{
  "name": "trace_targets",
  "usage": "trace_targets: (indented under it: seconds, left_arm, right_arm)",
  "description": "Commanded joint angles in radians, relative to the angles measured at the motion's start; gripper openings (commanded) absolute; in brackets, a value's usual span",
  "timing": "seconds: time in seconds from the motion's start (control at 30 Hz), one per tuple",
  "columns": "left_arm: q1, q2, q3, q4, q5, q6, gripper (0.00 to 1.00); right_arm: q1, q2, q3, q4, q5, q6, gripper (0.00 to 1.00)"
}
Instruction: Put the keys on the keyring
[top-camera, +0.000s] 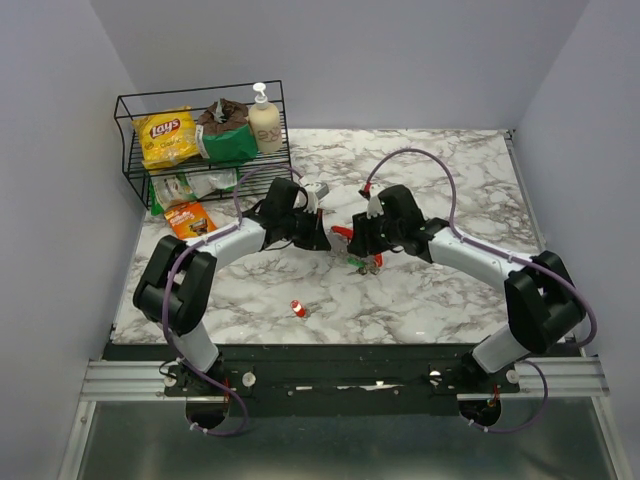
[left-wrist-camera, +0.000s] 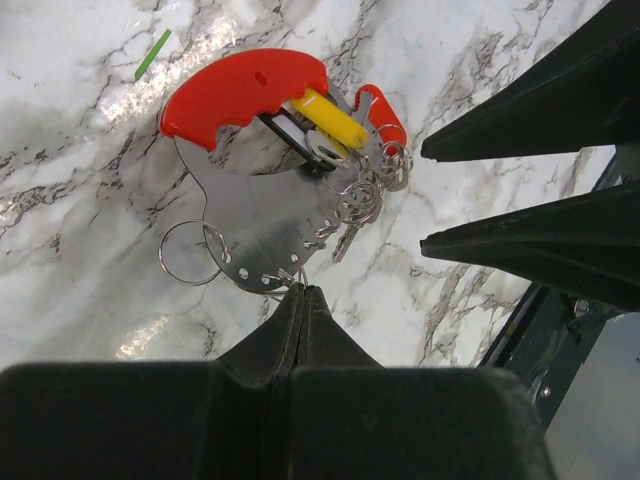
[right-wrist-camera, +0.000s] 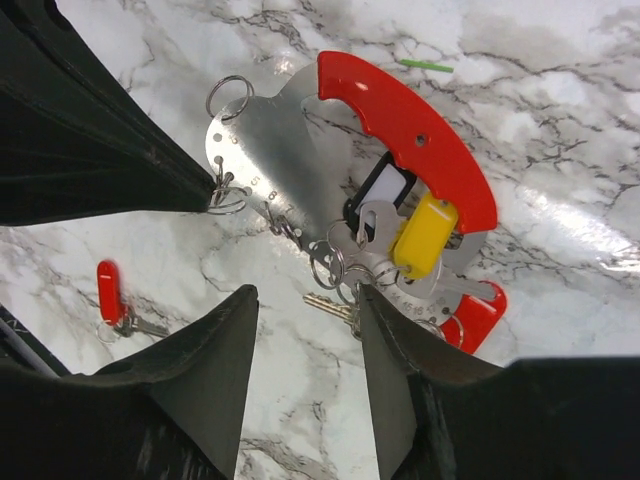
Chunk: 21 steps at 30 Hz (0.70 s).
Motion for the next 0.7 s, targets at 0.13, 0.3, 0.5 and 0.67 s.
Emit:
trace_targets:
  seconds: [0.13,0.3,0.5,0.67]
  left_arm:
    - [-0.004,0.025,-0.027,0.026,-0.032,0.007,0.00]
    - [-0.003,0.025,-0.024,0.034,-0.024,0.006,0.00]
    - [-0.004,0.023,-0.022,0.043,-0.014,0.001,0.00]
    - [-0.004,0.019,-0.020,0.051,-0.006,0.000,0.00]
  right_arm:
    - [-0.022,0.063,0.012,-0.014,-0.076,0.111,0.47]
    - [-0.025,0.086,0.031,-0.021,-0.059,0.115,0.42]
    - [-0.026,0.106,0.037,-0.038,-0.006,0.117,0.38]
    - [-0.025,0.123,0.038,-0.038,-0.013,0.123,0.35]
